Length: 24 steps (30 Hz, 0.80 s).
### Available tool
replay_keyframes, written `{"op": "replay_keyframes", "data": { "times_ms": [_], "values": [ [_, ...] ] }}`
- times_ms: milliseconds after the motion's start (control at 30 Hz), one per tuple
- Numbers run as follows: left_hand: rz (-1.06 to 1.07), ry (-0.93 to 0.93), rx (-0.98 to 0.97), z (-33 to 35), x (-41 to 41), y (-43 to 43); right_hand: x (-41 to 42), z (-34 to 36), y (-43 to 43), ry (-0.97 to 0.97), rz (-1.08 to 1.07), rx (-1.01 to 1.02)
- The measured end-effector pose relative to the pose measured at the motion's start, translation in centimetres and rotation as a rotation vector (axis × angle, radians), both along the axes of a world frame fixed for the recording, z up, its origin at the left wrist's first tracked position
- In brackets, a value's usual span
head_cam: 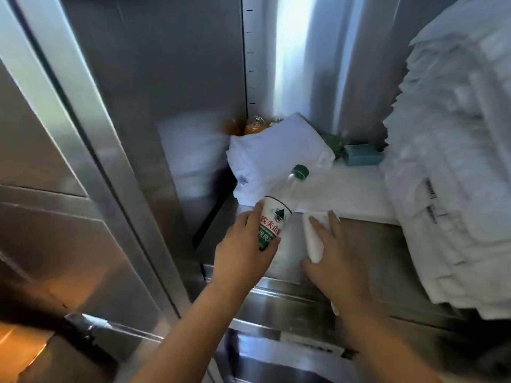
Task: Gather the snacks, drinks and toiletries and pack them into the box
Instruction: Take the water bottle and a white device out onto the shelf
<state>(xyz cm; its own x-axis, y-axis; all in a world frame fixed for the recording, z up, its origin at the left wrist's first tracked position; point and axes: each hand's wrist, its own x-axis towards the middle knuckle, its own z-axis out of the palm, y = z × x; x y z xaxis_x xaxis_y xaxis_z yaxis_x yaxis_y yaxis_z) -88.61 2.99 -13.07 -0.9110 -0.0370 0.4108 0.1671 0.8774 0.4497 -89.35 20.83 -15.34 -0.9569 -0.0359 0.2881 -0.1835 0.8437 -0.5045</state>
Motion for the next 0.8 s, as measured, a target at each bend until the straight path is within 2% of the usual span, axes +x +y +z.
{"op": "replay_keyframes", "data": {
  "times_ms": [233,533,667,800],
  "values": [
    [0.017,0.054,0.104,1.0,13.4,-7.0,12.5,2.4,-8.0,0.233,0.022,-0.056],
    [0.292,0.132,0.122,1.6,29.0,-13.8,24.0,3.8,-15.9,0.264,0.288,-0.106],
    [0.484,0.159,0.13,0.9,36.7,-14.4,29.5,3.2,-17.8,0.256,0.477,-0.113],
    [0.632,0.111,0.217,-0.7,44.0,-13.5,35.5,1.8,-18.1,0.227,0.635,-0.097]
  ]
}}
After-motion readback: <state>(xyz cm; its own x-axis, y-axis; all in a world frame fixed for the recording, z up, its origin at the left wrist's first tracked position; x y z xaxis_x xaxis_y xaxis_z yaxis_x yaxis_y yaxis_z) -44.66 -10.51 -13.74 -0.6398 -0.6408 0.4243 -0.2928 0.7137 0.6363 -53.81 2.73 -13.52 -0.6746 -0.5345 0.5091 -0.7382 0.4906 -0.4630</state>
